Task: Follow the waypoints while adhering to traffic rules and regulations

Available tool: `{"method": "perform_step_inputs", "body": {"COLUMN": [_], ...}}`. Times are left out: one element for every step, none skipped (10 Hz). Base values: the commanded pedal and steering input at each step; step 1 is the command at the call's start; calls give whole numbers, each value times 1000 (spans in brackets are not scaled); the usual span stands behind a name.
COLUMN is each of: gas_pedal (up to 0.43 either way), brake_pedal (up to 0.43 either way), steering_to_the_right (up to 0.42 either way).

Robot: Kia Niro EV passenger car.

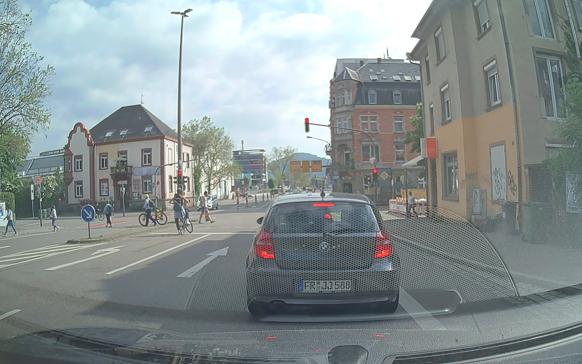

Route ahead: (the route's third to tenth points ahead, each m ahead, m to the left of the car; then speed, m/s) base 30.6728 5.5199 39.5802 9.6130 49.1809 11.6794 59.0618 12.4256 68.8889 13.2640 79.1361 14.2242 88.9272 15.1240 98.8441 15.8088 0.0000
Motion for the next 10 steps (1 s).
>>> {"method": "perform_step_inputs", "body": {"gas_pedal": [0,0,0,0,0,0,0,0,0,0], "brake_pedal": [226,226,226,226,226,226,226,226,226,226], "steering_to_the_right": [-15,-15,-15,-15,-15,-15,-15,-15,-15,-15]}}
